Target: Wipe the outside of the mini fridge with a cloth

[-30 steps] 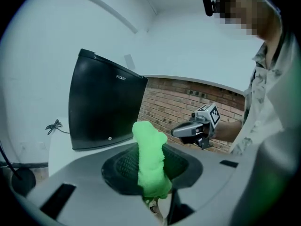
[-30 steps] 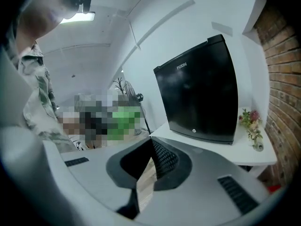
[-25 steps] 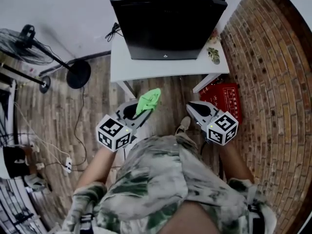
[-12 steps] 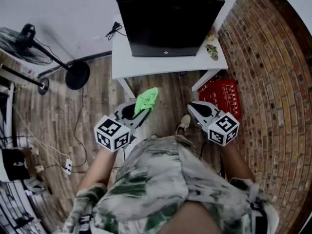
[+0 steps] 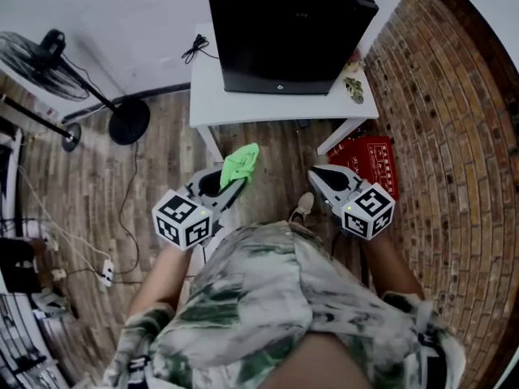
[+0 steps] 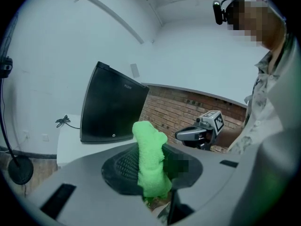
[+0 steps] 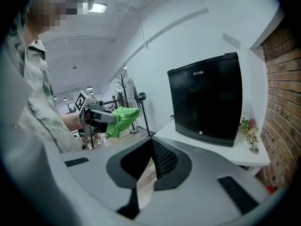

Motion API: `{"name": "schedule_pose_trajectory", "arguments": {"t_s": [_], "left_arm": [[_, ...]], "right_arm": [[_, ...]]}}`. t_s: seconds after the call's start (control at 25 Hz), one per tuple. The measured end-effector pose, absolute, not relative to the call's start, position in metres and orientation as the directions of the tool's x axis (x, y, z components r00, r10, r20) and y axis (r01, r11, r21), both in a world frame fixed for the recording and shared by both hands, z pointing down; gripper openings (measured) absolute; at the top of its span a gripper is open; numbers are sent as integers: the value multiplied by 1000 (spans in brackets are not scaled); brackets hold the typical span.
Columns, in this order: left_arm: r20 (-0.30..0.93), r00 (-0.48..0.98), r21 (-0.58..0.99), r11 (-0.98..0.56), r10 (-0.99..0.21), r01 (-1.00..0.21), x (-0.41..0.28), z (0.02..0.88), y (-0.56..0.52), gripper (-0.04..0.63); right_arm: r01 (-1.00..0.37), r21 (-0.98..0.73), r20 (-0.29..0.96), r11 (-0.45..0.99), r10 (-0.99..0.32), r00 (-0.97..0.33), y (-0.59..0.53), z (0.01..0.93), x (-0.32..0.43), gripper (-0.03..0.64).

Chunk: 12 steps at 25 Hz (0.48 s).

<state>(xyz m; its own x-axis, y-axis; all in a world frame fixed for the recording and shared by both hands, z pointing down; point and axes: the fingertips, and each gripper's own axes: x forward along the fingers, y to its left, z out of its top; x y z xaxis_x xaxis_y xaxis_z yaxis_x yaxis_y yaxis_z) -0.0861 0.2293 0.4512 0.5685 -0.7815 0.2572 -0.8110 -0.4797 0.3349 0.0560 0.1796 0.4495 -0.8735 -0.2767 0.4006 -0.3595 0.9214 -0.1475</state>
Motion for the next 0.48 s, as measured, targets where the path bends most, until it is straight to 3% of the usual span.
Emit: {"name": "schedule_pose_trajectory", "arguments": {"t_s": [0.48], "left_arm": [[243,585,349,-493,-774,-797,-83,444,237,120]], "right_arm": [[-353,-130,413,927,-273,-869,190,443,54,20]]}}
